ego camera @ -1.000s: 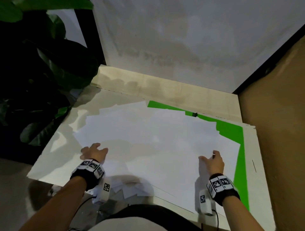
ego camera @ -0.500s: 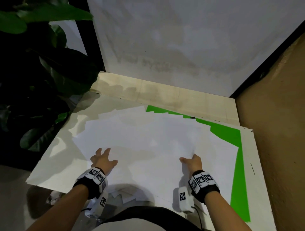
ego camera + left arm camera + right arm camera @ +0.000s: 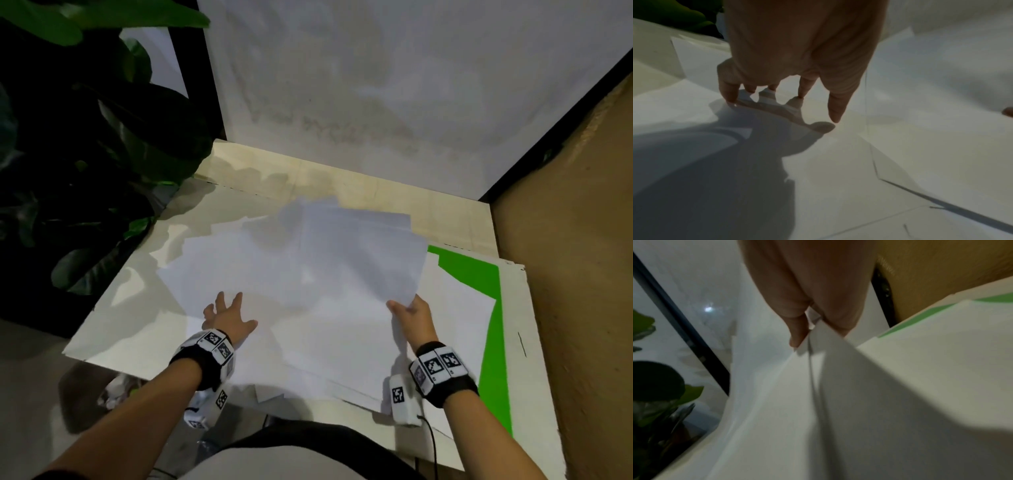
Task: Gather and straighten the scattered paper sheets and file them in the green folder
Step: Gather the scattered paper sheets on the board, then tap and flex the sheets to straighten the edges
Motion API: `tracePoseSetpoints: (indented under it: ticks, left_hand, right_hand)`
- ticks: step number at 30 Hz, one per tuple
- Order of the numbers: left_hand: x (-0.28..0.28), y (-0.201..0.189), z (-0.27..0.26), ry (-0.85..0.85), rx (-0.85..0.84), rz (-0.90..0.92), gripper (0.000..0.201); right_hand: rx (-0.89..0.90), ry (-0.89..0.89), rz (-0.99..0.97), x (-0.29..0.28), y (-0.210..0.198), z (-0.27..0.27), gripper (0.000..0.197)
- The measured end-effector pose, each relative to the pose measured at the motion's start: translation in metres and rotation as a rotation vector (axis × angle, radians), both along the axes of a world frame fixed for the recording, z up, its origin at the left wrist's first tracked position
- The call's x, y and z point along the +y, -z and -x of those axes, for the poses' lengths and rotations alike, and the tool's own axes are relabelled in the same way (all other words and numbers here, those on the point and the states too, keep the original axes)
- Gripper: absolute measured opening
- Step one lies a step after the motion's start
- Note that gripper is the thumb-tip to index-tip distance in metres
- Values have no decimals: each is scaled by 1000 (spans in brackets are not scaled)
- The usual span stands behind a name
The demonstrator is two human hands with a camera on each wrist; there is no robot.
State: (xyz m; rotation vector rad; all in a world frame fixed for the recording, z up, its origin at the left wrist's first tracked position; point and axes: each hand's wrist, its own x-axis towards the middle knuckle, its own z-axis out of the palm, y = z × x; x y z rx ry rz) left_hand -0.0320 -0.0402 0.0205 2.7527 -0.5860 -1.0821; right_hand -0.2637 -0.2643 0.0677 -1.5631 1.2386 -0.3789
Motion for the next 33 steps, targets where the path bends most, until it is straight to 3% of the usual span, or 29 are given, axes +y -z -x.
tracePoseSetpoints:
  ticks: [3,6,9,11,13,16,20,22,26,29,33]
  left_hand:
    - [-1,-4,-1,-3,20,10,74]
    - [-4,-14,-5,10,78,23,76]
    - [-16,-31,-12,112,105,69,84]
    - [-30,-53,-12,181,127,187,81]
    - [-48,-80,-11,191,161,364,77]
    - [-74,-113,-12,150,182,607,82]
    - [-103,-142,-14,138,173,779,91]
    - [-112,-149,-16,37,116,846,98]
    - [-115,-149,-28,-381,128,912,109]
    - [-112,-145,-36,-457,235,927,101]
    - [-123,-155,-46,-236,164,899,58]
  right_hand:
    - [-63,43,48,-14,-23,4,30]
    - [-118,63,123,-28,-56,7,12]
    - [-197,86,210,-43,-83,13,22]
    - [-242,102,252,-48,-98,13,25]
    - [-293,108,274,-50,-114,13,12]
    - [-377,95,330,-52,-131,13,16]
    - [-451,117,376,-56,-146,13,27]
    - [-473,124,365,-59,-149,13,29]
    - [-455,153,346,-62,-146,21,25]
    - [-447,148,324,-56,-141,26,24]
    - [-488,158,315,-54,-136,28,25]
